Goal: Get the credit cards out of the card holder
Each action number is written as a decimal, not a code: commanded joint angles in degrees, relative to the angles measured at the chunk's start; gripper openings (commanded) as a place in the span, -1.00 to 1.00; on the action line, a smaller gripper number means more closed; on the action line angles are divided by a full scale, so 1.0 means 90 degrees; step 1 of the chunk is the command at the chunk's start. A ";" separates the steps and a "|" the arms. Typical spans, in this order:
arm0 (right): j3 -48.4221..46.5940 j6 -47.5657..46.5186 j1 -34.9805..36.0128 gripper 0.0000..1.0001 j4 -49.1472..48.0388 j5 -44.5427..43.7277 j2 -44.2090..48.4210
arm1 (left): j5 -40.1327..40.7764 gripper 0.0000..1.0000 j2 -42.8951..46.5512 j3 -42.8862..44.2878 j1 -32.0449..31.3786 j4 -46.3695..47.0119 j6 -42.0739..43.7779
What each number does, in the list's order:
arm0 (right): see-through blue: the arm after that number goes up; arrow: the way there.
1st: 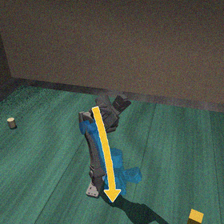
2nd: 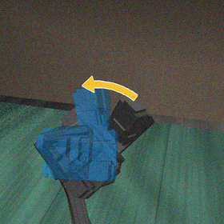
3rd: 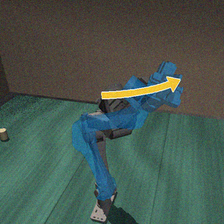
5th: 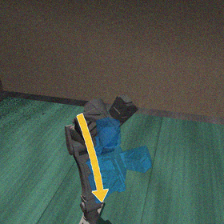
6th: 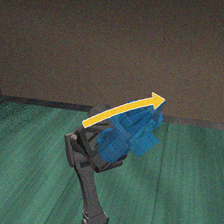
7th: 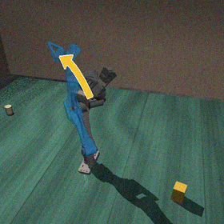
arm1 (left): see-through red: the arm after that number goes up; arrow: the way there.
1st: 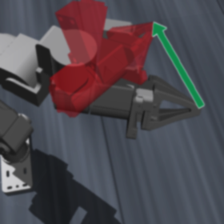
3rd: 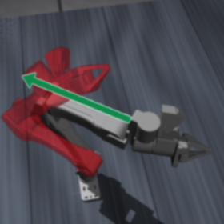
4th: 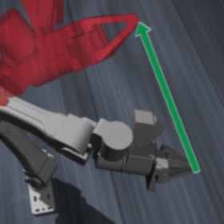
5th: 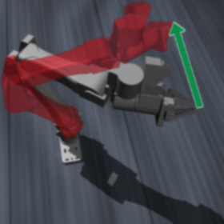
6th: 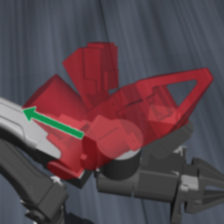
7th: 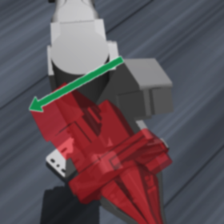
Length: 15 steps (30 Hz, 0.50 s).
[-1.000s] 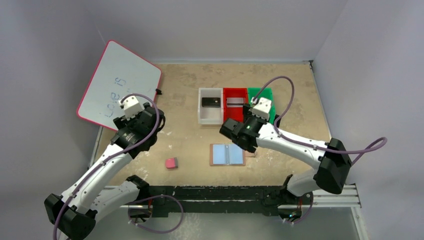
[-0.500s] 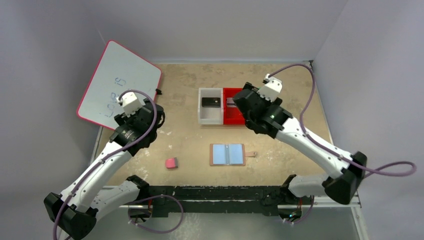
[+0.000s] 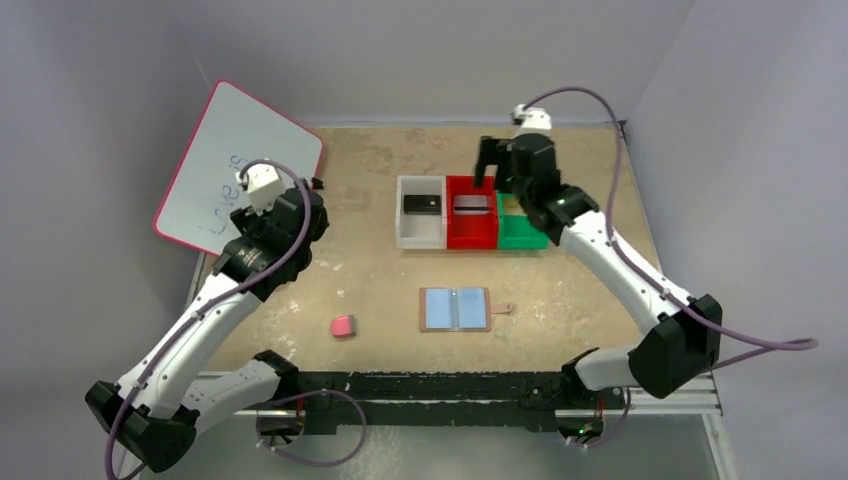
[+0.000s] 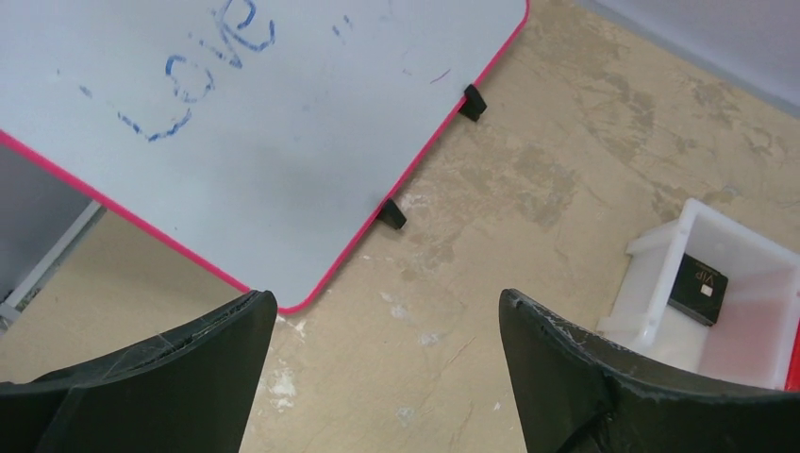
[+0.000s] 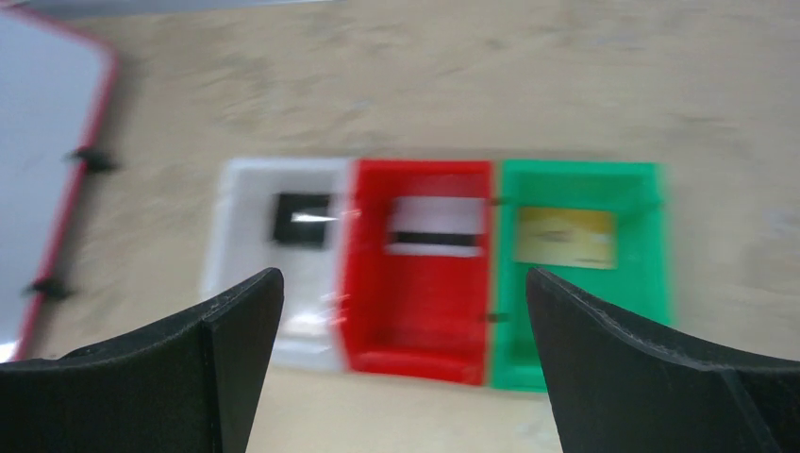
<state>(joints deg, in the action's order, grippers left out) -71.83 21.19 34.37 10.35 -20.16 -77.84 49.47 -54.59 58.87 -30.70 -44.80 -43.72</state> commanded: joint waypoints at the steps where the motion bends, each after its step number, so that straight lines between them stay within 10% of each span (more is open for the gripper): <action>1: -0.0185 -0.1122 -0.1278 1.00 -0.0231 0.0220 0.0500 | 0.0278 0.78 -0.0649 0.1032 0.0054 0.0209 0.0816; 9: -0.1042 -0.1793 -0.1916 1.00 -0.0306 -0.0287 0.1362 | -0.0314 0.81 -0.1869 0.3706 0.1565 -0.0325 0.1625; 15: -0.0321 -0.1956 -0.1911 1.00 -0.0707 -0.0350 0.2603 | -0.0436 0.82 -0.1107 0.3806 0.1570 -0.0277 0.1610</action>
<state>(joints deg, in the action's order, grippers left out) -78.02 6.37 17.23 7.79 -21.37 -60.60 47.48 -70.70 91.88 -16.51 -46.46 -31.07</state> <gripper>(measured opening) 0.998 0.903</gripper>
